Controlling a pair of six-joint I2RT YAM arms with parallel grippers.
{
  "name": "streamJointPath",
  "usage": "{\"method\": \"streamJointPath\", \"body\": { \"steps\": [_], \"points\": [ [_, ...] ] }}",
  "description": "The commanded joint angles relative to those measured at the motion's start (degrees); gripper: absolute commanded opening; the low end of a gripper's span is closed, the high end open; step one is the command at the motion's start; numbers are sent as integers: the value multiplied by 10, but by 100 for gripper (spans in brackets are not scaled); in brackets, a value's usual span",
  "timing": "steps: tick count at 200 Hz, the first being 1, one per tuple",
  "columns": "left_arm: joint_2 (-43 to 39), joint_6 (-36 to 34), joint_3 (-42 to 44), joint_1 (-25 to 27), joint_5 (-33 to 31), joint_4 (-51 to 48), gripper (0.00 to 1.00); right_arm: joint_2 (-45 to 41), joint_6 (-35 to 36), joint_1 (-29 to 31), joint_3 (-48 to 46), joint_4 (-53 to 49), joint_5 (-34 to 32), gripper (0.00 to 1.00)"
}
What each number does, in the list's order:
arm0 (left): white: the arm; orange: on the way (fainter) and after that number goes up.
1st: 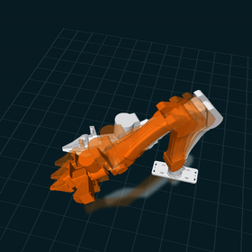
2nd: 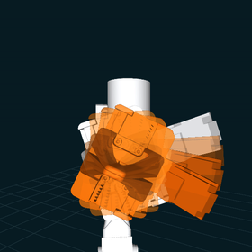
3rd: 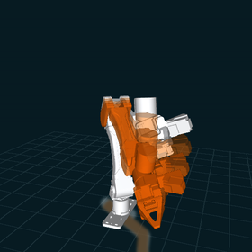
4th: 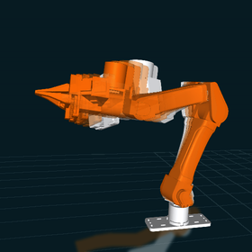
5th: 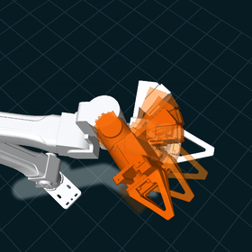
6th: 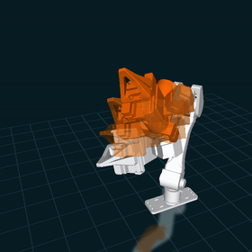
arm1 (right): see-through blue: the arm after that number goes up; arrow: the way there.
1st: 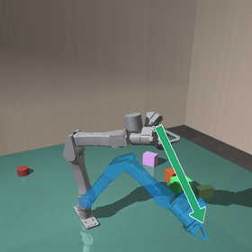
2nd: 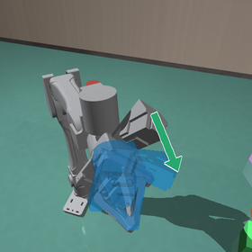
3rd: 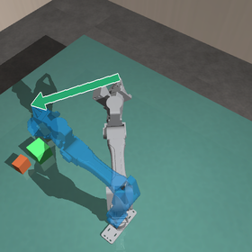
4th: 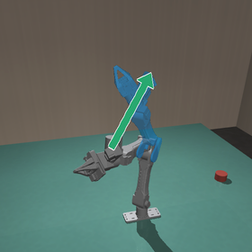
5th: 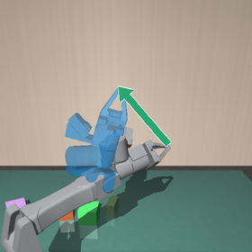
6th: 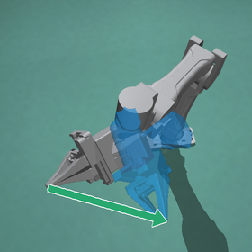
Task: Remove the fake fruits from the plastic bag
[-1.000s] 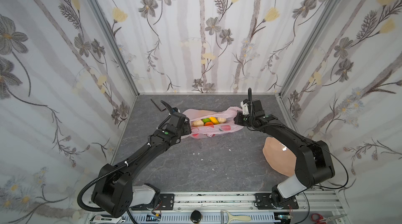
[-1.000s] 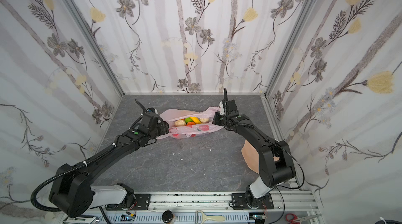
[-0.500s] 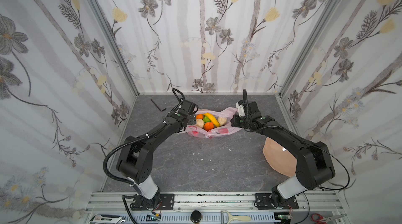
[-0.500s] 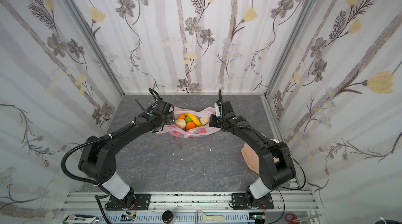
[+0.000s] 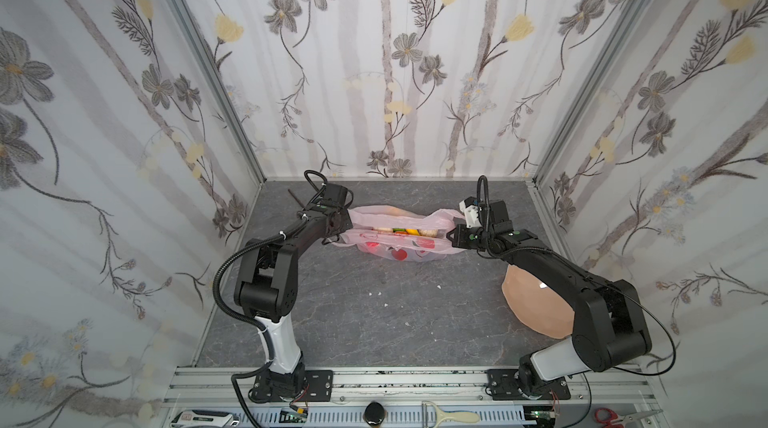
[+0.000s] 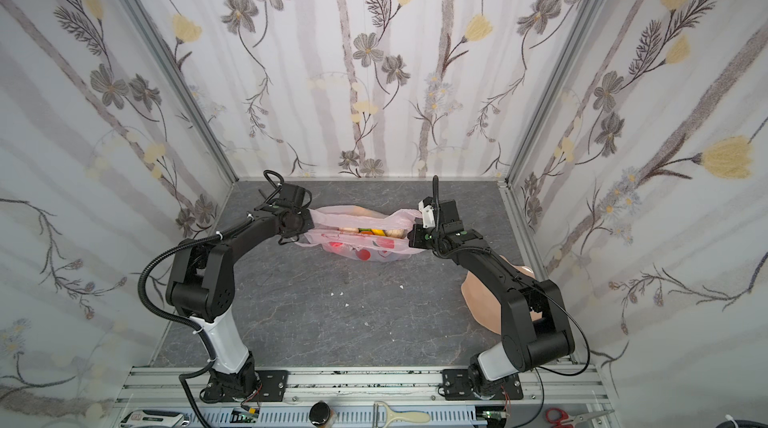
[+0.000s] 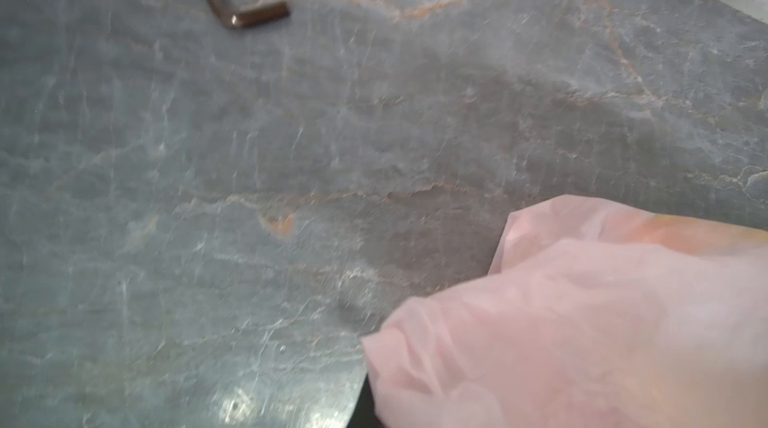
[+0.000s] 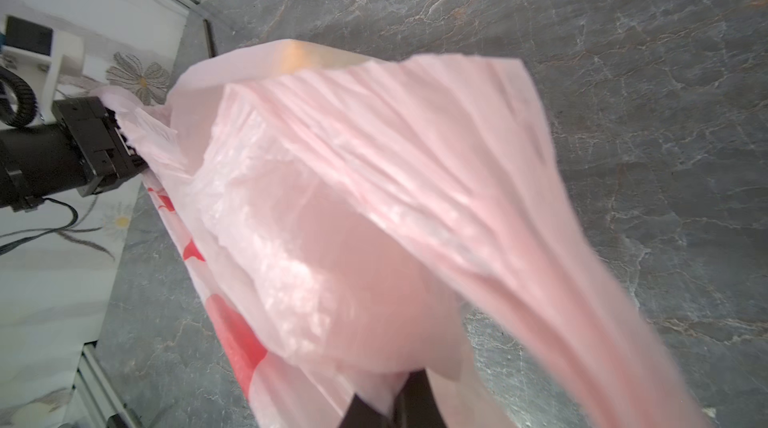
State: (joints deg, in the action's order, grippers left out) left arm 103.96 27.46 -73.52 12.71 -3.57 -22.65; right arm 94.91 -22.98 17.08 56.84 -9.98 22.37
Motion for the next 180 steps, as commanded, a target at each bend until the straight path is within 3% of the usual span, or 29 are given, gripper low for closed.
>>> {"method": "streamJointPath", "body": {
  "steps": [1,29,63,94,126,160,169,180],
  "points": [
    [-54,12,60,-13,48,32,0,2,-19,-28,-16,57,62,0],
    [-126,-10,128,11,63,39,0,17,-61,-52,-28,85,94,0],
    [-201,-63,175,109,59,45,0,37,-86,-53,-11,100,111,0],
    [-236,-94,191,164,68,49,0,77,-77,-34,49,51,81,0],
    [-250,-90,198,168,69,58,0,109,-57,-31,104,-9,16,0],
    [-260,-59,211,169,68,83,0,60,-27,-25,125,-54,-61,50],
    [-266,-49,217,169,65,92,0,35,-25,-17,122,-63,-96,71],
    [-273,-36,224,169,60,102,0,12,-22,-5,123,-79,-135,81]
  ]
}}
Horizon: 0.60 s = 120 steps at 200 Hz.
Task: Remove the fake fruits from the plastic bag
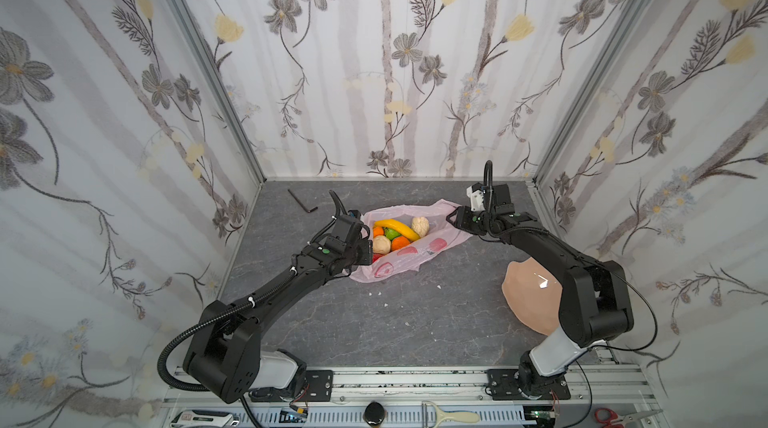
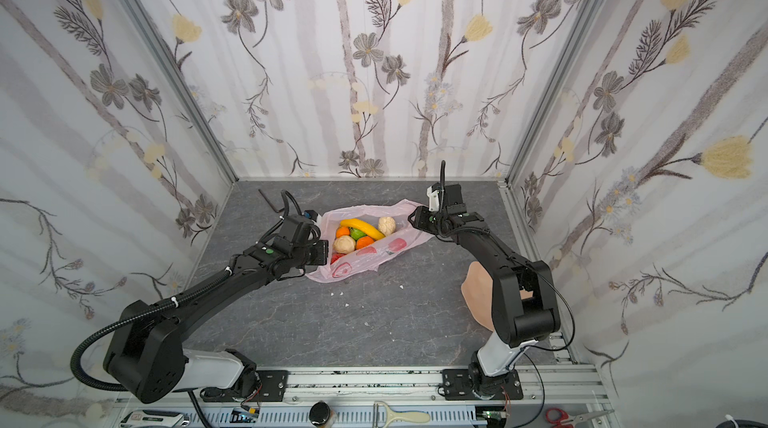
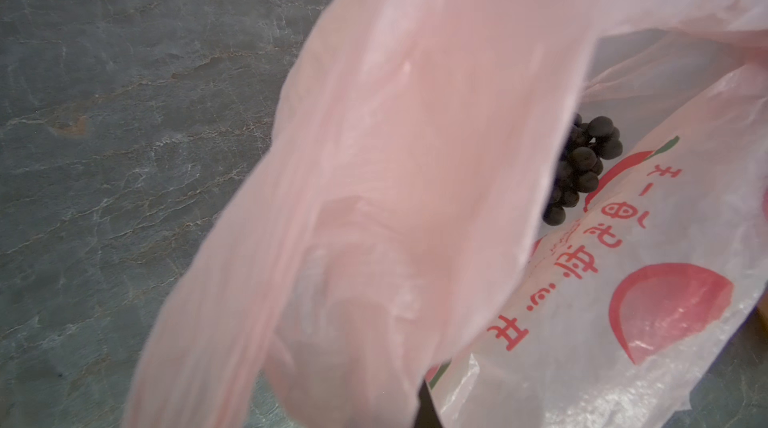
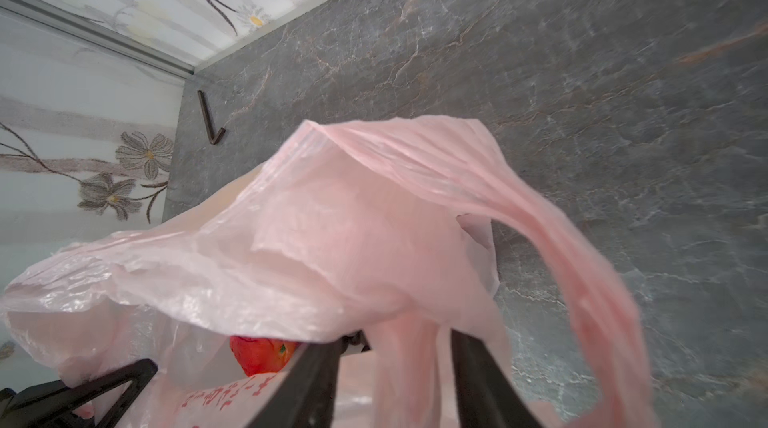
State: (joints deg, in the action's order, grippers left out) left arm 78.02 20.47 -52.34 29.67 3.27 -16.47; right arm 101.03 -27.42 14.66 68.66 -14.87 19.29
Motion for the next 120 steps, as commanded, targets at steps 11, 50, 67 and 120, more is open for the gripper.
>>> {"method": "streamJointPath", "body": {
  "steps": [11,50,67,120],
  "points": [
    [-19,45,19,-1,-9,51,0,-72,19,34,5,-52,-153,87],
    [-29,78,34,3,1,81,0,-162,-65,114,-51,-44,-295,92],
    [-31,88,39,10,5,90,0,-162,-100,138,-61,-49,-321,92],
    [-10,96,25,49,15,102,0,-76,-120,177,-59,-25,-326,98]
  ]
}}
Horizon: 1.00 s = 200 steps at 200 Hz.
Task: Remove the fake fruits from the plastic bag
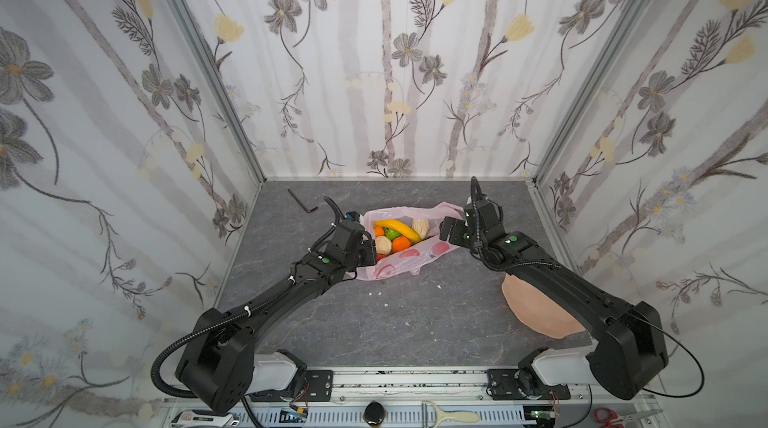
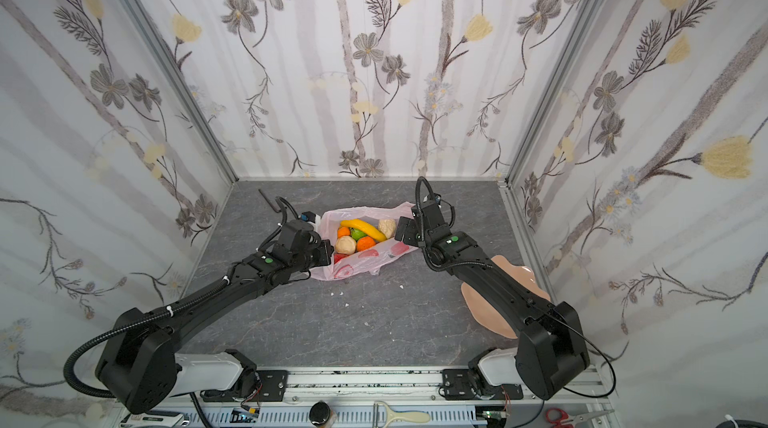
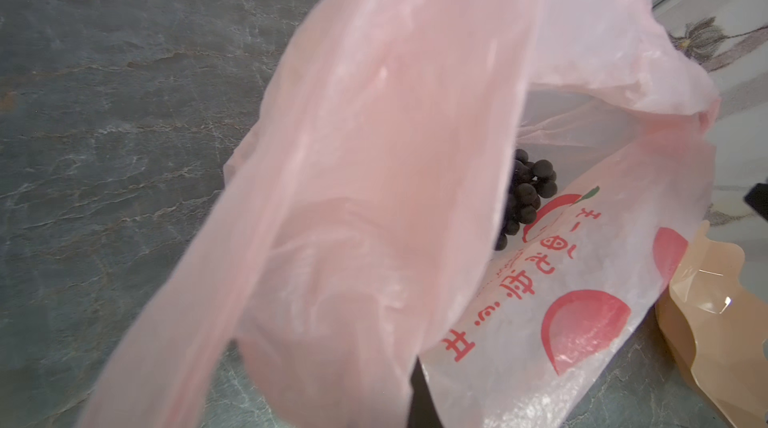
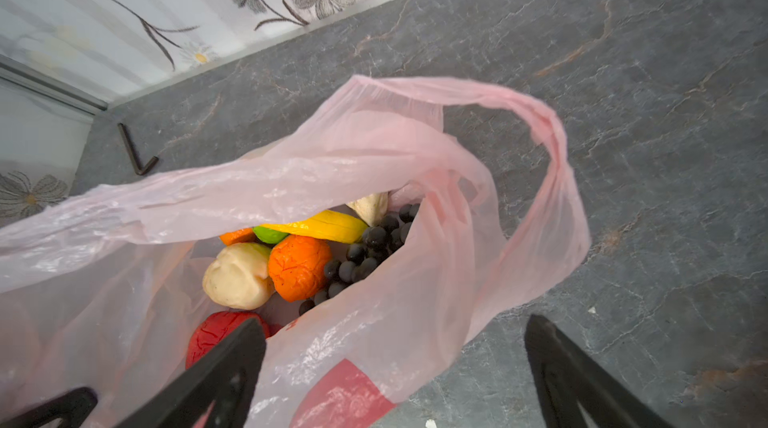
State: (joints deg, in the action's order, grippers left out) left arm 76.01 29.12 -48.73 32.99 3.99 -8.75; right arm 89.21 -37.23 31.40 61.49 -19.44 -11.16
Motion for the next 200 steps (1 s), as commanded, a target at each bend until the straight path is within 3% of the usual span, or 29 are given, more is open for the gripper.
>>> {"method": "streamJointPath", "body": {
  "steps": [1,36,55,77,85,97,110,139,160,200],
  "points": [
    [11,10,-11,17,7,26,0,46,-21,11,14,22,-21,98],
    [24,17,-15,38,-2,35,0,118,-7,16,48,21,-21,90],
    [17,21,-9,40,-10,37,0,143,6,15,51,32,-15,78],
    [5,50,5,23,-15,37,0,155,18,4,40,60,-4,56],
    [0,68,12,9,-9,37,0,154,19,-9,22,87,11,43],
    [-5,83,20,-8,-10,39,0,145,14,-44,-23,143,62,25],
    [-7,93,23,-27,-10,42,0,130,11,-78,-72,213,141,15],
    [37,143,23,-101,35,40,0,104,8,-116,-140,322,259,10],
    [92,122,-19,-103,35,6,0,104,0,-122,-148,346,295,6],
    [69,70,-60,-75,-64,-96,35,82,7,-122,-142,308,271,3]
  ]
}}
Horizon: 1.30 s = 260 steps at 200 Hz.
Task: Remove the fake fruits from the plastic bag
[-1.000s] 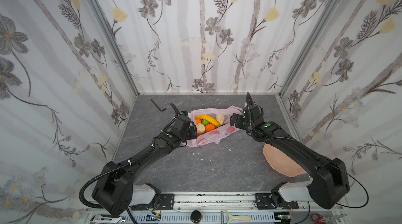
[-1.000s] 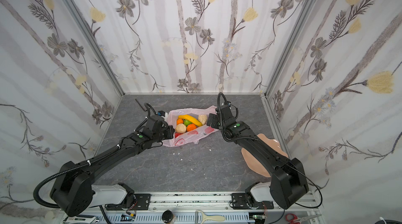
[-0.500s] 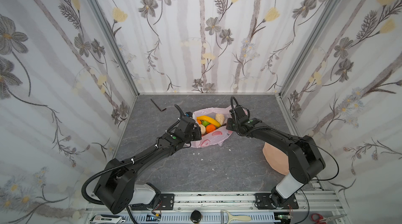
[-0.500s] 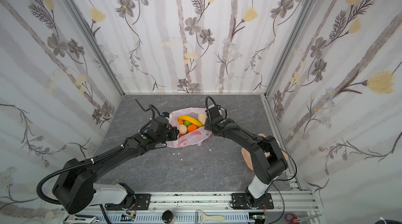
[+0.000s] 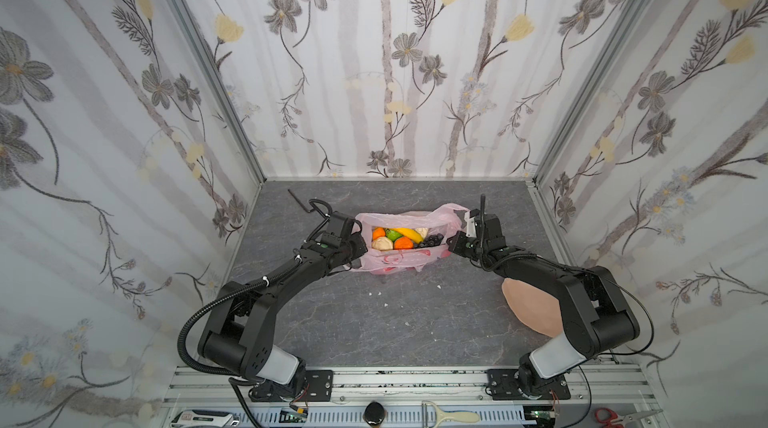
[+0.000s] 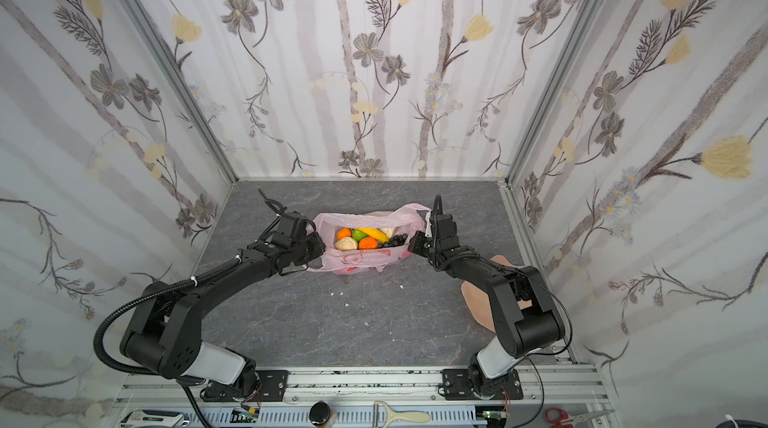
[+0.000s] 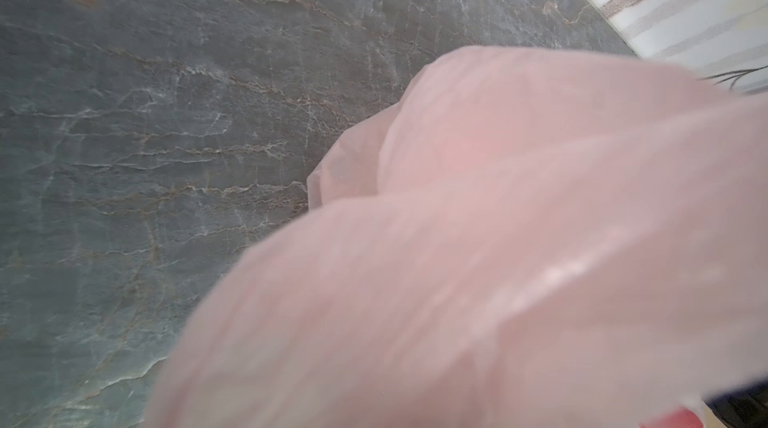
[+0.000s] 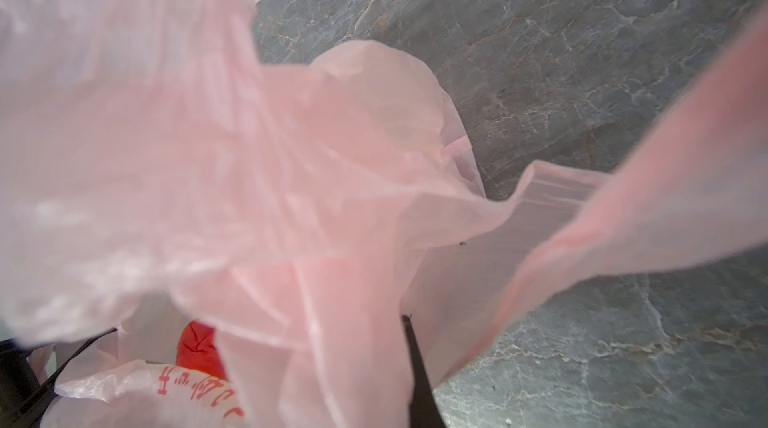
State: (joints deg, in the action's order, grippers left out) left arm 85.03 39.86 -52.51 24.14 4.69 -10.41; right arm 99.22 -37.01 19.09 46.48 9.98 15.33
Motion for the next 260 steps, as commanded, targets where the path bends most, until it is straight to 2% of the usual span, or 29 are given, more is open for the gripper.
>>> {"method": "streamJointPath", "body": {
  "steps": [1,21,42,54,74,103,119,130,144,183,195,213,251,260],
  "points": [
    [-23,-39,-22,14,-75,-82,36,-18,5,2,10,11,4,3],
    [-55,-66,-32,30,-129,-150,54,-29,27,2,24,-31,-24,4],
    [-62,-103,-57,41,-145,-216,71,-34,46,9,38,-55,-38,3],
    [-49,-126,-89,51,-155,-268,74,-33,53,13,40,-56,-41,3],
    [-26,-149,-154,77,-214,-346,79,-27,60,17,45,-60,-45,4],
    [2,-187,-212,110,-275,-362,82,-30,63,24,50,-65,-49,4],
    [39,-254,-244,134,-306,-355,96,-32,64,26,54,-65,-48,5],
    [70,-303,-255,156,-354,-354,100,-30,65,25,55,-66,-44,5],
    [103,-335,-274,164,-404,-353,100,-28,65,26,58,-70,-41,5],
    [164,-340,-331,156,-419,-348,98,-31,70,26,55,-71,-39,5],
    [188,-335,-344,147,-404,-348,93,-31,71,26,54,-72,-38,5],
    [226,-329,-362,130,-375,-345,79,-35,72,26,52,-72,-37,5],
    [292,-328,-400,111,-349,-328,74,-44,77,25,44,-71,-36,5],
    [305,-322,-410,102,-348,-324,67,-44,80,25,43,-71,-36,5]
  ]
}}
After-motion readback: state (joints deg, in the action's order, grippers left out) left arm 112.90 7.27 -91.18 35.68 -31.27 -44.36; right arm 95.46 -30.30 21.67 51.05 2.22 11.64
